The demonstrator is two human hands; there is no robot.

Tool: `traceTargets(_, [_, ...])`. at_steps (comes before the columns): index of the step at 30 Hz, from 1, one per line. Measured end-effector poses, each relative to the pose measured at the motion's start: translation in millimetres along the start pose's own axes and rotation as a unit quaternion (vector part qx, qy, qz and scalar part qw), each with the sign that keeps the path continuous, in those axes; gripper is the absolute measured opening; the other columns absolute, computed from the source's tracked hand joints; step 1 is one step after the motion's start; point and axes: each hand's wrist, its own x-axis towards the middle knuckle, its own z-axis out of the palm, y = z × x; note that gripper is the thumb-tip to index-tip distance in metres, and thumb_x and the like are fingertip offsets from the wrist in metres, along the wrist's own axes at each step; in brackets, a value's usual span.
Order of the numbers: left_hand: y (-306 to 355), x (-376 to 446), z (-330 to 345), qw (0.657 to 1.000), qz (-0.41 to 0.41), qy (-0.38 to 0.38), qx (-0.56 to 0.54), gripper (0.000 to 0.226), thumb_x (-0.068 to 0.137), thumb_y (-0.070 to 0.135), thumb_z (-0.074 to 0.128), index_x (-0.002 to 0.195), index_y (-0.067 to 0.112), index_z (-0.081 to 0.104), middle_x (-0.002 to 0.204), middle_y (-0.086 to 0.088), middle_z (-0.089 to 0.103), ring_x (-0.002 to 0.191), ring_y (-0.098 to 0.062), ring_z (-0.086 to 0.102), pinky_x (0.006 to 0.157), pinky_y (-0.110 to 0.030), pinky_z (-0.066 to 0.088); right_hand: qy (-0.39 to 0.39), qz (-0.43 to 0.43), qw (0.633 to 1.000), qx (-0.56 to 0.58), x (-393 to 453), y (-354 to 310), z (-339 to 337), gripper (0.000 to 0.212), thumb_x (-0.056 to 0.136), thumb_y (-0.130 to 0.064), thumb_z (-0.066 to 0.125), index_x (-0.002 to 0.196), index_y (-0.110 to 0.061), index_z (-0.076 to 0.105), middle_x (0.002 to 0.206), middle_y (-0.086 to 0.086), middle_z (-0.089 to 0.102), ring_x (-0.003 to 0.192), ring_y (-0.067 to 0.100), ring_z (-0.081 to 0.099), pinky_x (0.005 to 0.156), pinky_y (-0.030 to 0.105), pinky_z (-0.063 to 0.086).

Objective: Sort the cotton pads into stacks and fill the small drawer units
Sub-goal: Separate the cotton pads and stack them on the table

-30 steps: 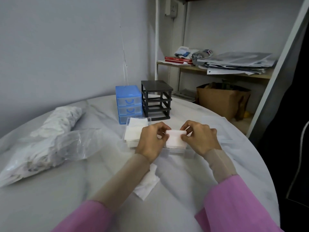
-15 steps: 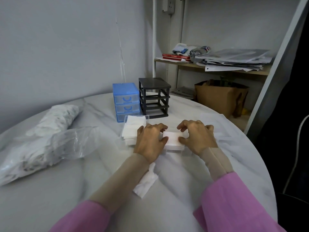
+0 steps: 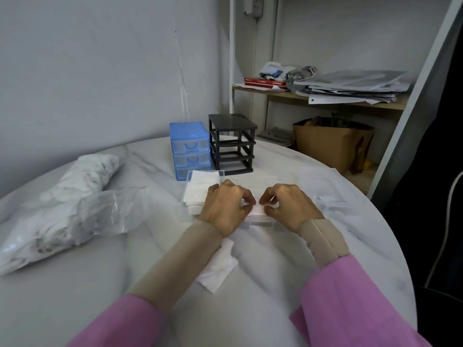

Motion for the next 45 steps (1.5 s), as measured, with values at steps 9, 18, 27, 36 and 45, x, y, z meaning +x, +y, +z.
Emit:
traceTargets(9, [-3,3,-13,0.990,-0.017,0.000,-0.139,0.024,0.090,0.014,0.057,0.111,0.017,0.066,0.116,0.000,0.064,0.109,-0.015,0.055,0.090,-0.019,0.039,0.060,-0.025,0.998,0.012,0,-4,-3,0.020,0.091,-0.013,0.053,0.106,-0.018,0.065,0.110,-0.001,0.063,0.102,0.015,0.056,0.095,0.035,0.039])
traceTargets(18, [-37,-29,-31,0.994,-0.042,0.020,-0.095,0.022,0.085,0.014,0.060,0.104,0.023,0.068,0.110,0.003,0.066,0.105,-0.015,0.055,0.092,-0.031,0.043,-0.020,-0.099,0.992,0.073,-1,-14,3,0.014,0.088,-0.023,0.061,0.099,-0.019,0.068,0.100,-0.004,0.064,0.092,0.014,0.057,0.083,0.028,0.045])
traceTargets(27, [-51,-41,-30,0.997,-0.024,0.028,-0.062,0.015,0.082,0.010,0.066,0.094,0.018,0.073,0.085,0.008,0.059,0.084,-0.010,0.053,0.075,-0.016,0.038,-0.048,-0.136,0.987,0.069,1,-14,10,0.019,0.083,-0.010,0.064,0.098,-0.020,0.070,0.102,-0.002,0.066,0.087,0.011,0.056,0.077,0.020,0.044])
traceTargets(36, [-60,-61,-35,0.993,-0.028,0.057,-0.103,0.015,0.077,0.005,0.071,0.086,0.016,0.075,0.077,0.008,0.058,0.065,-0.002,0.050,0.066,-0.004,0.035,-0.038,-0.188,0.976,0.100,1,-21,16,0.022,0.084,-0.004,0.062,0.098,-0.017,0.072,0.099,0.000,0.068,0.084,0.008,0.053,0.069,0.003,0.035])
traceTargets(45, [-63,-79,-40,0.993,-0.042,0.071,-0.088,0.015,0.079,0.008,0.069,0.087,0.018,0.075,0.081,0.003,0.062,0.074,-0.008,0.052,0.074,-0.020,0.043,-0.025,-0.239,0.964,0.110,-2,-37,27,0.020,0.083,-0.001,0.062,0.095,-0.013,0.072,0.095,-0.002,0.068,0.082,0.005,0.051,0.070,0.001,0.034])
